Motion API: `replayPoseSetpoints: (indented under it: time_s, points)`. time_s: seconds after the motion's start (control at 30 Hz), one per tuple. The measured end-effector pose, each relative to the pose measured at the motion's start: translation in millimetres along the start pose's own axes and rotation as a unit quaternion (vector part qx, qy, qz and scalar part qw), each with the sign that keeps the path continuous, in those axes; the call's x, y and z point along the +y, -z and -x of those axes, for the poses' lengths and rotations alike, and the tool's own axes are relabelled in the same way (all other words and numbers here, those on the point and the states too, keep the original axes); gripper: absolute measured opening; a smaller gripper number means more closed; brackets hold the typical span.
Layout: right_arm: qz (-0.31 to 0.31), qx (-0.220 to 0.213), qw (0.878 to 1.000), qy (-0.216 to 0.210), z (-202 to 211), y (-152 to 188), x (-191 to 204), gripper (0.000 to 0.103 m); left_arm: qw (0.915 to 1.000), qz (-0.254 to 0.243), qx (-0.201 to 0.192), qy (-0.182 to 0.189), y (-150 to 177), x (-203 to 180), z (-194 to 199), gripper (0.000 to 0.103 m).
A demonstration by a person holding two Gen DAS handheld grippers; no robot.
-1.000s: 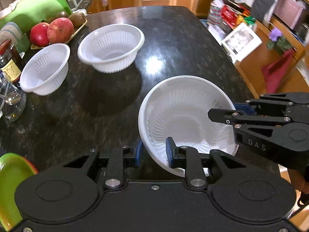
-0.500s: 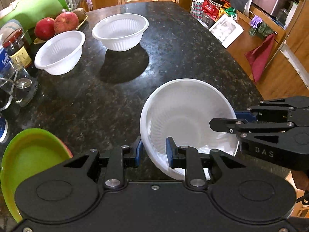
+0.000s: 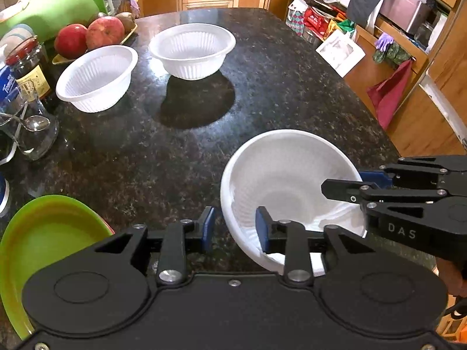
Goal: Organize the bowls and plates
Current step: 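Lift the large white bowl with both tools and carry it toward the plate stack, then lower the large white bowl onto the green plate and open both tools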
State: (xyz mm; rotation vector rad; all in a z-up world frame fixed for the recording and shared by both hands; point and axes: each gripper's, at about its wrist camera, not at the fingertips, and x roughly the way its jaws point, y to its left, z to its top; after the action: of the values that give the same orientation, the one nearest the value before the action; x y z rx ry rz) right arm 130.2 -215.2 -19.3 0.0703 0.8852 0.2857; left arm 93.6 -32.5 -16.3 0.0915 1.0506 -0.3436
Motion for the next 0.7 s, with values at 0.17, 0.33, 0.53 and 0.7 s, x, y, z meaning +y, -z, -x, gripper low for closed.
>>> replayPoseSetpoints:
  time_s: [0.17, 0.33, 0.53, 0.7]
  points:
    - [0.01, -0.034, 0.999, 0.009, 6, -1, 1, 0.045, 0.9996, 0.008, -0.026, -0.01, 2, 5, 7, 0.057]
    - [0.005, -0.072, 0.997, 0.019, 18, -4, 0, 0.052, 0.9958, 0.013, -0.08, -0.042, 6, 7, 23, 0.064]
    - [-0.015, -0.132, 0.991, 0.022, 38, -9, 0, 0.064, 0.9828, 0.042, -0.168, -0.064, 8, 20, 50, 0.077]
    - [-0.009, -0.193, 0.98, 0.036, 55, -13, 9, 0.065, 0.962, 0.106, -0.24, -0.076, 5, 45, 75, 0.085]
